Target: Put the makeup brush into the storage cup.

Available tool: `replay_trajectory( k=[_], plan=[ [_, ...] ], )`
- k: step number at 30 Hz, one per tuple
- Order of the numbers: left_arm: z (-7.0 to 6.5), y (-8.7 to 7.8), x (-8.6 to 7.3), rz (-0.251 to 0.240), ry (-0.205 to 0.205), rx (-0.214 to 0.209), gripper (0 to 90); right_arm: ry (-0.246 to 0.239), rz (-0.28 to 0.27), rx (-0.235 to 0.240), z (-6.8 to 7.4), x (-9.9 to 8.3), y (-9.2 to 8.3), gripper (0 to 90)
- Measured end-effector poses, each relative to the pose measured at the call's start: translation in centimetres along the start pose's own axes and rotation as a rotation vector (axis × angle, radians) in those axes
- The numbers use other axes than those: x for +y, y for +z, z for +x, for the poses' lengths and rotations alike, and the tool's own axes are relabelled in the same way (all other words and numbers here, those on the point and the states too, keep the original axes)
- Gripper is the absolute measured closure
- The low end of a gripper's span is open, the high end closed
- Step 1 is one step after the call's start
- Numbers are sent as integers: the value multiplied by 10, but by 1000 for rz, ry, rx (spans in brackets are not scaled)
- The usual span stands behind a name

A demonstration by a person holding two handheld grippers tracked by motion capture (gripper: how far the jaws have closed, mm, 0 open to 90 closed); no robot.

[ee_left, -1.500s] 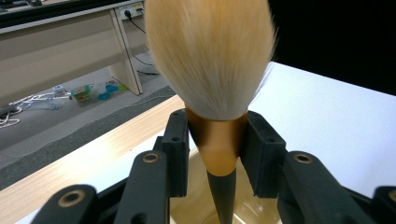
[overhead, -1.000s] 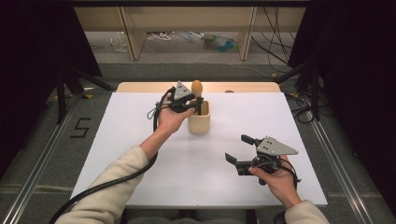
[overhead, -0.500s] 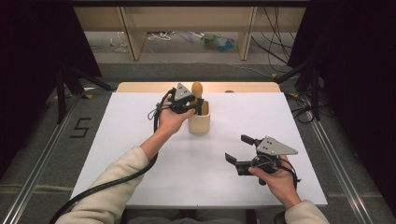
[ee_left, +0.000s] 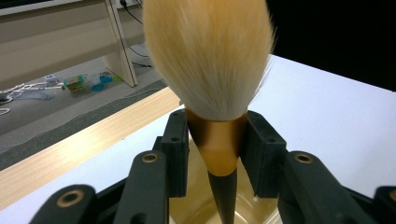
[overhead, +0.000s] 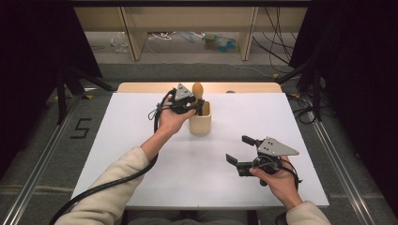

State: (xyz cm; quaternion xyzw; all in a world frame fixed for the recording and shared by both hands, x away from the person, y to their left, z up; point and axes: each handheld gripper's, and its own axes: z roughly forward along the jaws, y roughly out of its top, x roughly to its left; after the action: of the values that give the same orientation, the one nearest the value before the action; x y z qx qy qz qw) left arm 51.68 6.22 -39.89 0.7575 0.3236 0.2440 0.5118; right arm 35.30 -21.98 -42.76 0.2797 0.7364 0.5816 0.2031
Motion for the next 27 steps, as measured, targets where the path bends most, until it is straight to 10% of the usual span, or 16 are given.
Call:
replay_trajectory(
  k=[5,8,12,27],
  plan=[
    [0,0,0,-4,-35,-17,622,2,-1,2,0,0,0,116],
    [3,-3,4,-21,-119,34,238,2,5,0,0,0,-1,116],
    [10,-13,5,-55,-110,62,77,8,0,4,0,0,0,116],
    [16,-49,-4,-88,-81,48,39,36,10,9,1,0,0,116]
  ],
)
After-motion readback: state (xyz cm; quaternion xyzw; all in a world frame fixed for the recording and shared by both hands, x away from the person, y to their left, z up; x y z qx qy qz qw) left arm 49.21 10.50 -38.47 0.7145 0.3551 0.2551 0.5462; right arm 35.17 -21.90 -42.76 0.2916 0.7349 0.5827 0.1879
